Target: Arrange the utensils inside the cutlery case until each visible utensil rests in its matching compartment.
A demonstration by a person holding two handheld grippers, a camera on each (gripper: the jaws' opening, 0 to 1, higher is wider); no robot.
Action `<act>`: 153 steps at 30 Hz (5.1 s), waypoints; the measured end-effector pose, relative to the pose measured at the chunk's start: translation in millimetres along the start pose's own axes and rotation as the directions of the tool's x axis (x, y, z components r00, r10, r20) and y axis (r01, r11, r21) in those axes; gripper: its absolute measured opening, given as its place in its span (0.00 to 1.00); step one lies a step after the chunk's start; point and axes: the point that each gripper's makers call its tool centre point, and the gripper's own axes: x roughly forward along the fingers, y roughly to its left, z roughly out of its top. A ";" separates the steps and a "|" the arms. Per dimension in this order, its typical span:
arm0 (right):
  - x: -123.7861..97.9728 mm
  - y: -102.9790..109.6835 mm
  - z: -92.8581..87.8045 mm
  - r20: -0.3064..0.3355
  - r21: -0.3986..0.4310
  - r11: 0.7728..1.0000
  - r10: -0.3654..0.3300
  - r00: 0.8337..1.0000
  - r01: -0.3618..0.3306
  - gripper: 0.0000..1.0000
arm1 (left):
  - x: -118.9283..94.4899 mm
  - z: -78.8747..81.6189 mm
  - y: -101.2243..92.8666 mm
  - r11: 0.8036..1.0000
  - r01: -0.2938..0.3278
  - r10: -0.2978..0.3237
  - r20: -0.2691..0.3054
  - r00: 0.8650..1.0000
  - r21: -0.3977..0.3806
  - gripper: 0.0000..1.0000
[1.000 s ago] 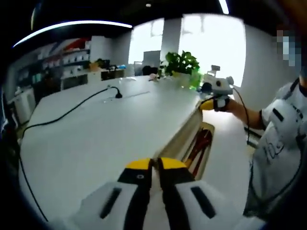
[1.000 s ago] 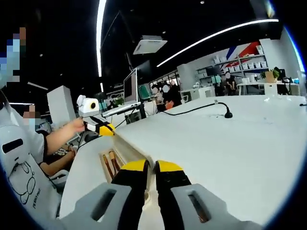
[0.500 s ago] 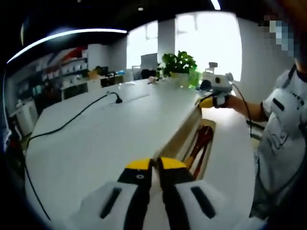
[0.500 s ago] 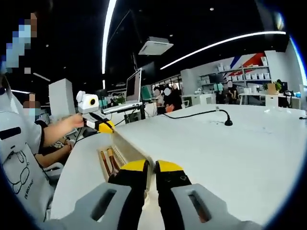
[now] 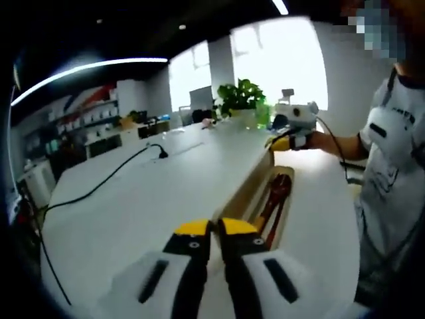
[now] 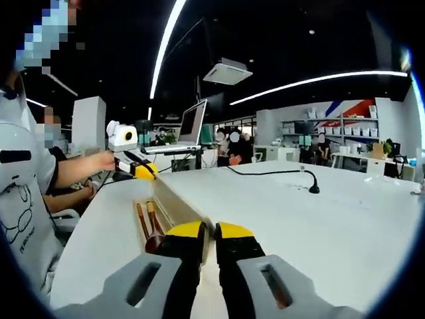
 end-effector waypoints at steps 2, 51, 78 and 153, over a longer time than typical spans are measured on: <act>-0.6 1.9 0.0 0.003 -0.016 1.000 0.005 1.000 -0.005 0.05 | -0.5 0.0 0.8 1.000 0.000 0.000 0.012 1.000 -0.013 0.05; -21.0 40.4 -20.2 -0.028 -0.615 0.789 -0.041 0.999 0.015 0.04 | -10.7 -19.9 -32.4 0.996 -0.031 0.027 0.041 0.999 0.085 0.10; -62.7 13.8 -16.3 0.033 0.295 0.954 0.048 0.998 -0.056 0.21 | -32.7 -29.6 -53.4 1.000 -0.004 0.007 0.099 0.995 -0.027 0.11; -4.4 16.6 -61.5 -0.195 0.936 0.348 0.403 0.894 0.047 0.12 | -3.2 -52.2 -25.1 0.468 0.124 -0.288 -0.018 0.957 -0.875 0.21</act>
